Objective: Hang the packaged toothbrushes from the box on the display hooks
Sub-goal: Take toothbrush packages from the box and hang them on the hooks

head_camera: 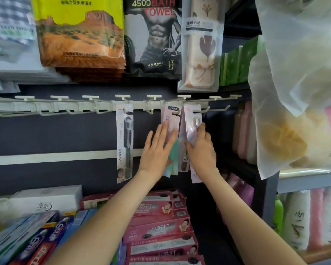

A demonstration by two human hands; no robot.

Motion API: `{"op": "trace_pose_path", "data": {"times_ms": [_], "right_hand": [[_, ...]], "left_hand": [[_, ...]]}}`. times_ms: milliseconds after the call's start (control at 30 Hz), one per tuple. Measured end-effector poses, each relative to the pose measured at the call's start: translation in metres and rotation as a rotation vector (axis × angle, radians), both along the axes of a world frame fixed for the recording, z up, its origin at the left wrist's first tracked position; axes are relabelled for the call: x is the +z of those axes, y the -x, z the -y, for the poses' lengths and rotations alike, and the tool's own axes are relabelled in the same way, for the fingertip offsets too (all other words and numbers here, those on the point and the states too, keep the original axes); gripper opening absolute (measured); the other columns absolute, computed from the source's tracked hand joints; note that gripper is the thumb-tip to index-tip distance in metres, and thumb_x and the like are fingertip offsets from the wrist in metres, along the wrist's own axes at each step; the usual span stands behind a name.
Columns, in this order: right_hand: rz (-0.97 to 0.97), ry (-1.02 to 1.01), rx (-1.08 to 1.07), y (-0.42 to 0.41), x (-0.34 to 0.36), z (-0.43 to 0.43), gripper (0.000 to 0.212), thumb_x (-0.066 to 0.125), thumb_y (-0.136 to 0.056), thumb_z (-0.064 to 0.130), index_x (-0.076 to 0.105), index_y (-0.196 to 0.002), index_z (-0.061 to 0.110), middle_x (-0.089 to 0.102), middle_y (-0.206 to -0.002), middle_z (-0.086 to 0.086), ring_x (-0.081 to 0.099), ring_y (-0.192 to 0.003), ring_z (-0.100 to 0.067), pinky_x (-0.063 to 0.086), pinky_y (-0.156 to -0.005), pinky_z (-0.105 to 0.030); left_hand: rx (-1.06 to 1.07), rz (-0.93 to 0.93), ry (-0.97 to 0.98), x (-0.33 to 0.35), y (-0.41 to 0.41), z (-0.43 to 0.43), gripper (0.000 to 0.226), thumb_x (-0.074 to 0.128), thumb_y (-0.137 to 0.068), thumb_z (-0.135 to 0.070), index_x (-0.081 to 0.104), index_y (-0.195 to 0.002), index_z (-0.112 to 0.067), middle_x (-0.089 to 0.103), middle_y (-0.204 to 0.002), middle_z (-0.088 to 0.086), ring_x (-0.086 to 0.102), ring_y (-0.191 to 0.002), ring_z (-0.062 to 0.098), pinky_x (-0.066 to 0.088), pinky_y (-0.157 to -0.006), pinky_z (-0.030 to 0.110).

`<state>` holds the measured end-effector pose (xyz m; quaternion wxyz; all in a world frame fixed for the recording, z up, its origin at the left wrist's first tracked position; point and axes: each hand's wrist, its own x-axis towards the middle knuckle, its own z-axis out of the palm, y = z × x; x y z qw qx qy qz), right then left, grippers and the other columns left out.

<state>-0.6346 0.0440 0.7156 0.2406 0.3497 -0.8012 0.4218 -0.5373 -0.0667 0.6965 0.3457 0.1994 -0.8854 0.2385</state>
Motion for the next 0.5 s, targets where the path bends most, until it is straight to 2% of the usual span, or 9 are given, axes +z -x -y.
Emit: {"op": "trace_pose_path", "data": {"times_ms": [133, 200, 267, 367, 500], "right_hand": [[0.062, 0.057, 0.016, -0.003, -0.007, 0.008, 0.077, 0.053, -0.096, 0.032, 0.004, -0.153, 0.013, 0.035, -0.144, -0.015, 0.048, -0.121, -0.033, 0.048, -0.085, -0.041], [0.099, 0.056, 0.026, -0.008, -0.014, 0.009, 0.077, 0.053, -0.096, 0.033, 0.004, -0.153, 0.014, 0.034, -0.145, -0.013, 0.047, -0.122, -0.032, 0.045, -0.078, -0.038], [0.099, 0.051, 0.034, -0.017, -0.024, 0.006, 0.078, 0.054, -0.095, 0.032, 0.005, -0.153, 0.013, 0.032, -0.147, -0.014, 0.044, -0.126, -0.031, 0.047, -0.081, -0.039], [0.075, 0.052, 0.041, -0.037, -0.042, -0.004, 0.076, 0.056, -0.095, 0.027, 0.01, -0.152, 0.009, 0.03, -0.15, -0.016, 0.039, -0.133, -0.031, 0.045, -0.095, -0.041], [0.075, 0.088, 0.126, -0.08, -0.072, -0.023, 0.07, 0.057, -0.095, 0.022, 0.017, -0.151, 0.008, 0.033, -0.149, -0.015, 0.039, -0.133, -0.029, 0.04, -0.102, -0.038]], "left_hand": [[0.001, -0.084, 0.078, -0.01, -0.001, 0.004, 0.127, 0.082, -0.066, -0.047, -0.007, -0.151, -0.014, -0.001, -0.156, 0.02, 0.005, -0.144, 0.031, 0.014, -0.116, 0.046], [-0.014, -0.093, 0.107, -0.015, -0.003, 0.002, 0.126, 0.084, -0.063, -0.047, 0.002, -0.151, -0.013, 0.011, -0.155, 0.021, 0.014, -0.143, 0.032, 0.019, -0.114, 0.046], [-0.071, -0.118, 0.099, -0.021, -0.005, 0.001, 0.118, 0.085, -0.063, -0.044, 0.012, -0.151, -0.013, 0.022, -0.155, 0.023, 0.022, -0.143, 0.034, 0.019, -0.113, 0.048], [-0.141, -0.132, 0.03, -0.037, -0.017, -0.008, 0.111, 0.085, -0.068, -0.037, 0.016, -0.151, -0.013, 0.022, -0.155, 0.023, 0.018, -0.144, 0.035, 0.017, -0.115, 0.05], [-0.25, -0.163, -0.095, -0.067, -0.051, -0.032, 0.105, 0.08, -0.072, -0.008, 0.013, -0.153, -0.015, 0.014, -0.158, 0.021, 0.011, -0.147, 0.034, 0.014, -0.117, 0.05]]}}
